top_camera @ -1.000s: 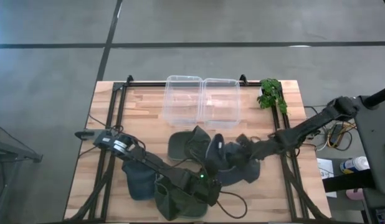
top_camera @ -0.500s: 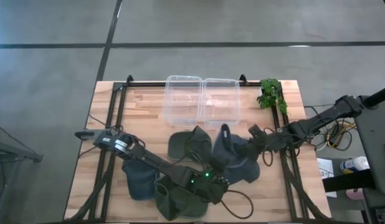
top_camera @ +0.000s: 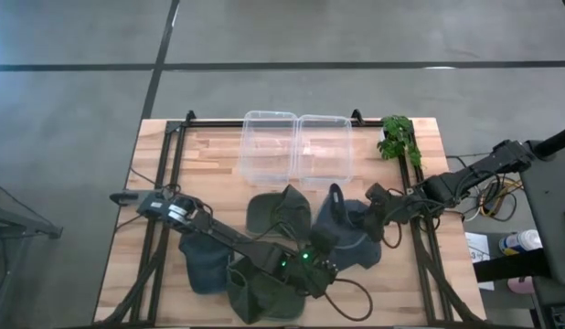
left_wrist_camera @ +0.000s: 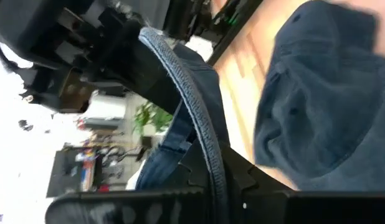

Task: Pick & Place hat
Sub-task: Put the top right blue cap into the left transparent bin

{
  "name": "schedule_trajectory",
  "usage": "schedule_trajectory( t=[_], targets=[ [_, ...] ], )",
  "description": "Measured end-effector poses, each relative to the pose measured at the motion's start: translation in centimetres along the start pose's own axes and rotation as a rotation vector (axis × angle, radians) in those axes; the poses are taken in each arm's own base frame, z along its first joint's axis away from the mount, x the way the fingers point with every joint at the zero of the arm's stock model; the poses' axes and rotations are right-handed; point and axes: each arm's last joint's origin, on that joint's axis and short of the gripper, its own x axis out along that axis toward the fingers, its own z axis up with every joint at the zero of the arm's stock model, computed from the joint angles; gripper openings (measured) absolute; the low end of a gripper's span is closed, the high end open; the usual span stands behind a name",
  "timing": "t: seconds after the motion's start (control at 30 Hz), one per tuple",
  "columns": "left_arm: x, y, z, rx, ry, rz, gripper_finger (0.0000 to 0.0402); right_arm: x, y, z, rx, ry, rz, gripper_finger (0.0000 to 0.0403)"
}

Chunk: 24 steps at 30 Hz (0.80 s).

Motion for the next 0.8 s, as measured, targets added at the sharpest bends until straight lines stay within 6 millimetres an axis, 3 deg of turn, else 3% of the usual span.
schedule_trajectory(
  t=[0.23,0.4,0.67,0.8],
  targets=[
    [1.5,-0.5,-0.6,-0.023,-0.055,-0.046,0.0010,0.5,-0.2,-0.2,-0.078,0.083,-0.004,0.0157],
    [2.5,-0.4,-1.1,-0.006,-0.063,-0.051,0.0010,0.5,-0.1,-0.1,-0.118,0.117,0.018,0.0191],
    [2.9,-0.4,-1.4,0.035,-0.047,-0.033,0.0010,-1.3,1.5,1.0,-0.227,0.110,0.121,0.0251],
    [3.0,-0.3,-1.1,0.027,-0.067,-0.009,0.0010,-1.5,1.3,0.9,-0.248,0.166,0.073,0.0261]
  ],
)
